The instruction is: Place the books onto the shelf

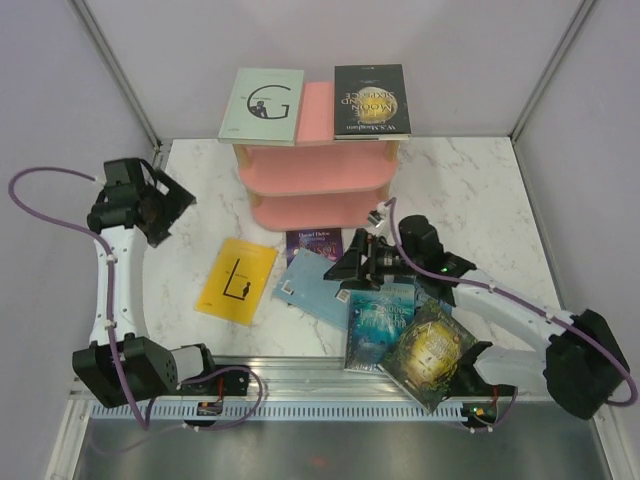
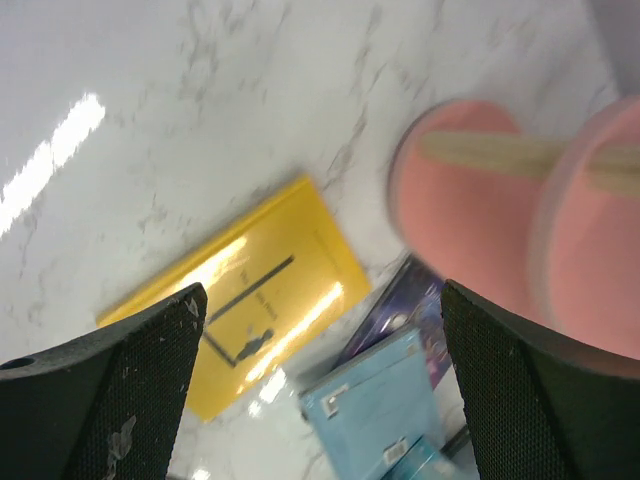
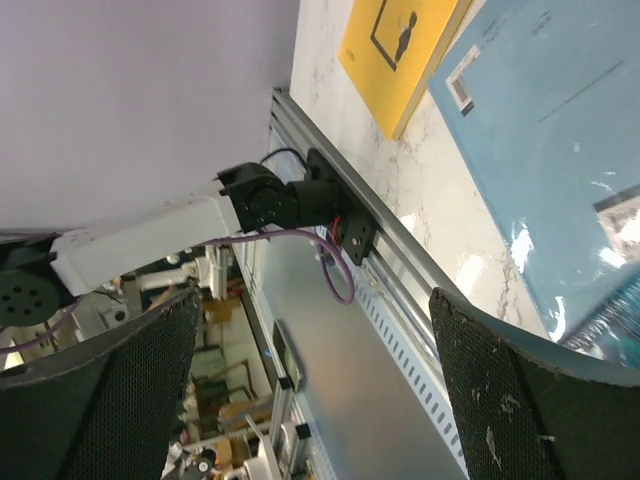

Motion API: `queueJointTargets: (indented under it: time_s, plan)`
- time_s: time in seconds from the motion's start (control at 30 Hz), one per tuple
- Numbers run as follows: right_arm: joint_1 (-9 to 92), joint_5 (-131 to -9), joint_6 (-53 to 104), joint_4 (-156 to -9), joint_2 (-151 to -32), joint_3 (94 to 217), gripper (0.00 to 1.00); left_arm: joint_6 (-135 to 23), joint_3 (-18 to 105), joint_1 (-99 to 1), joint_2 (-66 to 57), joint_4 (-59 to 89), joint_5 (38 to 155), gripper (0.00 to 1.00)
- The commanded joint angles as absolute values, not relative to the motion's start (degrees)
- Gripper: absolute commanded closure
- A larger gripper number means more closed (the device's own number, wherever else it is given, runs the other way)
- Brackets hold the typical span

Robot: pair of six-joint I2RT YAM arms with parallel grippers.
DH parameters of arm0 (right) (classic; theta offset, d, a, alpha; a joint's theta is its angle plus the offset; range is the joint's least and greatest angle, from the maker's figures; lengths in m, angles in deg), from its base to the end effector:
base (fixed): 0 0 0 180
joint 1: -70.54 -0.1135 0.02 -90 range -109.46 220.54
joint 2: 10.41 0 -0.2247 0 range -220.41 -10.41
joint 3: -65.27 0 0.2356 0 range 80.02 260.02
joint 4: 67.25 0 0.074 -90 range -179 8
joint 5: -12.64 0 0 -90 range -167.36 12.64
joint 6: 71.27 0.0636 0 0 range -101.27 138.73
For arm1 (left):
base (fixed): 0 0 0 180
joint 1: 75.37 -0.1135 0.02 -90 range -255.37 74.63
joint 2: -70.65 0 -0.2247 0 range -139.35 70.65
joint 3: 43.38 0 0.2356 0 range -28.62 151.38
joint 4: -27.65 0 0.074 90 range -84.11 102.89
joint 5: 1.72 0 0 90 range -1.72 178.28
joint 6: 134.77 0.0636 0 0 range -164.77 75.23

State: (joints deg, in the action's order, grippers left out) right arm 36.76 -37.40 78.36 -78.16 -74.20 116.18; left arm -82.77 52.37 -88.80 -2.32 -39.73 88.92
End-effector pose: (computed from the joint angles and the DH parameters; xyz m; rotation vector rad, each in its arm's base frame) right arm 0.1957 0.1800 0.2131 -0.0167 2.3326 1.6430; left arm 0.2622 0.0619 0.3230 -1.0191 2.1288 -0.2230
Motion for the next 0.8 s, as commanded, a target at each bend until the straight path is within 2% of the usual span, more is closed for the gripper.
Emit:
queueJointTargets:
  time_s: [0.0, 0.03, 0.23, 0.37, 0.53, 0.63, 0.77]
  plan:
    - [29.17, -42.72, 75.68, -77.52, -83.05, 123.16, 0.02, -80.27, 40.13, -88.2, 0.85, -37.13, 93.1, 0.0]
    - [25.49, -44.74, 75.85, -77.26, -85.62, 126.57, 0.02, -80.71, 37.67, -88.29, 1.3, -35.81, 93.63, 0.0]
    - [19.66, -47.74, 82.52, -67.95, -104.43, 137.74, 0.02, -77.39, 25.27, -88.55, 1.48, -33.87, 94.34, 0.0]
    - [17.28, -48.09, 85.61, -61.88, -118.12, 145.92, 0.04, -75.36, 21.92, -89.43, -0.8, -32.55, 96.98, 0.0]
    - [15.7, -48.36, 89.3, -57.92, -127.73, 152.78, 0.05, -74.04, 19.02, -89.96, -0.9, -30.26, 98.29, 0.0]
    - [15.61, -52.13, 86.86, -62.12, -129.67, 152.88, 0.06, -73.77, 17.79, -89.96, -2.64, -29.39, 99.09, 0.0]
    - [15.78, -61.0, 79.13, -79.05, -129.59, 152.71, 0.05, -74.03, 18.22, -89.96, -4.76, -28.51, 99.7, 0.0]
